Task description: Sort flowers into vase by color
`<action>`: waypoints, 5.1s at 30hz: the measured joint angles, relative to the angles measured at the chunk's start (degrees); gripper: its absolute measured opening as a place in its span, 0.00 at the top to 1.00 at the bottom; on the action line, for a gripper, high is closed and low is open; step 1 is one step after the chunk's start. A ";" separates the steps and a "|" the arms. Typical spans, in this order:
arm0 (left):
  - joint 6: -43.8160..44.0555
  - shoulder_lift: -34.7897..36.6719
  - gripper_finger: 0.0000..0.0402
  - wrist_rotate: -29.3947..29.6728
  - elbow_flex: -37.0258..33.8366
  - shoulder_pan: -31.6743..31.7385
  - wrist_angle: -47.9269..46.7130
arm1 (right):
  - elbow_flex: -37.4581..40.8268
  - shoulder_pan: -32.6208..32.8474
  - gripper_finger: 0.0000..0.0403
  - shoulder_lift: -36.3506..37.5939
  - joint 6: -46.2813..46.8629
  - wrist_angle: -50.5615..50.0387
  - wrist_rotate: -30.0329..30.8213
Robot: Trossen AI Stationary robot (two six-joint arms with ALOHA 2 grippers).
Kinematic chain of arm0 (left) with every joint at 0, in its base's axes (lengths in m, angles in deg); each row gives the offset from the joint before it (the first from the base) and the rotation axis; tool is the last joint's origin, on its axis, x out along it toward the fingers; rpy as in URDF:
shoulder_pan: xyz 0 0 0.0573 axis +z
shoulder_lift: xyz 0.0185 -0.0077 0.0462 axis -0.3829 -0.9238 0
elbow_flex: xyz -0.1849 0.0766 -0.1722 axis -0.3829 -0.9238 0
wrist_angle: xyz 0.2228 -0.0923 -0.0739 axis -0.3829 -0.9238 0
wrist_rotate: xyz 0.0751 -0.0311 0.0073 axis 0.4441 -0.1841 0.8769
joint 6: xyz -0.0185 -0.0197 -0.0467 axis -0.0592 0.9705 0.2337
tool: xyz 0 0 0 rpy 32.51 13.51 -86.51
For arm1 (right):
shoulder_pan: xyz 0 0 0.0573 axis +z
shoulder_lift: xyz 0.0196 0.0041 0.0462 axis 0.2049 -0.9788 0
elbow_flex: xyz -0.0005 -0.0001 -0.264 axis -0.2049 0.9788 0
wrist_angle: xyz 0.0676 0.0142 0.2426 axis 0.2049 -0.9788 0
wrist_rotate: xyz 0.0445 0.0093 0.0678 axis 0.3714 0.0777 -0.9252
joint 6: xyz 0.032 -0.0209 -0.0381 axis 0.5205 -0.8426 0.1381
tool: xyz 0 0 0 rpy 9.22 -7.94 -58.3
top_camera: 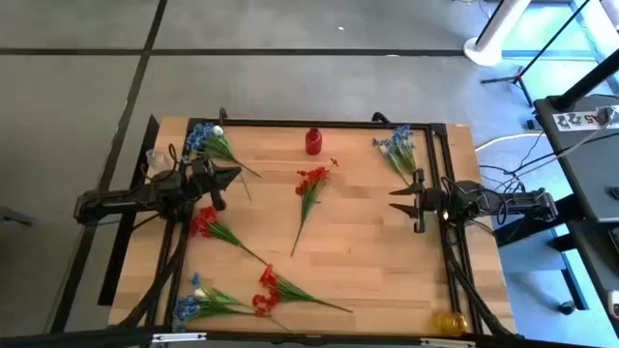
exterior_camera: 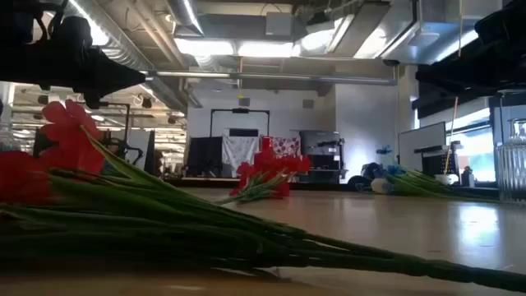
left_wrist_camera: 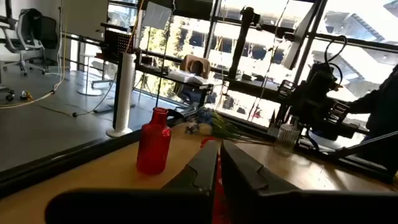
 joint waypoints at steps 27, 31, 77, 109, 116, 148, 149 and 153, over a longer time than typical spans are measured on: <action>0.01 0.01 0.95 0.01 0.00 0.00 0.00 | 0.00 0.00 0.63 0.00 0.00 0.00 0.00; 0.01 0.01 0.95 0.01 0.00 0.00 0.00 | 0.00 0.00 0.63 0.00 0.00 0.00 0.00; -0.01 -0.03 0.95 0.01 0.02 0.00 0.00 | -16.13 0.15 0.63 -21.74 21.61 5.00 11.30; 0.00 -0.03 0.95 0.01 0.02 0.00 0.01 | -67.39 -5.39 0.30 -112.57 86.64 -5.38 6.41; -0.01 -0.03 0.95 -0.01 0.02 0.00 0.02 | -72.37 -5.77 0.37 -118.02 86.88 -9.59 10.64; -0.01 -0.03 0.95 0.01 0.02 0.00 0.02 | -80.13 -17.46 0.96 -99.66 31.99 14.79 16.58; 0.01 -0.03 0.95 -0.01 0.02 0.00 0.00 | -80.13 -19.29 0.97 -99.26 28.80 16.51 15.94; 0.01 -0.03 0.95 0.00 0.02 0.00 0.01 | -79.84 -25.80 0.98 -99.39 18.16 24.53 9.58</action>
